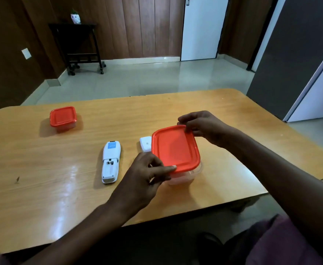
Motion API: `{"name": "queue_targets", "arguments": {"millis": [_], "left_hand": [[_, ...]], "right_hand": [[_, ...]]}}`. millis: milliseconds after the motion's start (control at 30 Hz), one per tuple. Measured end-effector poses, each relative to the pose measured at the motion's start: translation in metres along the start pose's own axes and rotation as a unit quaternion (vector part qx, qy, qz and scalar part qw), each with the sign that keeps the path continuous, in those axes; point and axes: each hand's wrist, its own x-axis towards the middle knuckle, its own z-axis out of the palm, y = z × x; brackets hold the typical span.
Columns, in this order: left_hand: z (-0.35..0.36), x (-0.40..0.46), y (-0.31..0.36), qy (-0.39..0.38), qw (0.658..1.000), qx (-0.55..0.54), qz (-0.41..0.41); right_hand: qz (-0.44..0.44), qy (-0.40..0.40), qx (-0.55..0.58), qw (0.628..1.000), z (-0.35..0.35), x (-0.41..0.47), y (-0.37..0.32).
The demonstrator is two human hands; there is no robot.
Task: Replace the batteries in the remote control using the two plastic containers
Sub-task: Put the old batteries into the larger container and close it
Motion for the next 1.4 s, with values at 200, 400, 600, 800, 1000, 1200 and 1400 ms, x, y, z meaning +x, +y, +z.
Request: {"name": "queue_targets", "arguments": {"millis": [200, 400, 600, 800, 1000, 1200, 1400], "left_hand": [[0.01, -0.006, 0.006, -0.049, 0.998, 0.027, -0.007], [0.017, -0.002, 0.005, -0.038, 0.998, 0.049, -0.009], [0.021, -0.006, 0.003, -0.012, 0.999, 0.042, -0.017], [0.018, -0.004, 0.003, -0.002, 0.999, 0.028, -0.022], [0.022, -0.005, 0.006, -0.022, 0.998, 0.035, 0.037], [0.021, -0.002, 0.004, -0.025, 0.998, 0.033, 0.055], [0.012, 0.002, -0.001, -0.063, 0.997, 0.013, 0.047]], "right_hand": [[-0.057, 0.041, -0.179, 0.981, 0.006, -0.015, 0.019], [-0.089, 0.026, -0.273, 0.958, 0.016, -0.013, 0.029], [-0.085, 0.04, -0.282, 0.955, 0.011, -0.002, 0.028], [-0.077, 0.062, -0.255, 0.962, 0.012, 0.0, 0.03], [-0.053, 0.073, -0.291, 0.953, 0.017, 0.001, 0.031], [-0.009, 0.037, -0.294, 0.955, 0.02, 0.004, 0.028], [0.104, 0.009, -0.132, 0.986, 0.002, 0.009, 0.024]]}}
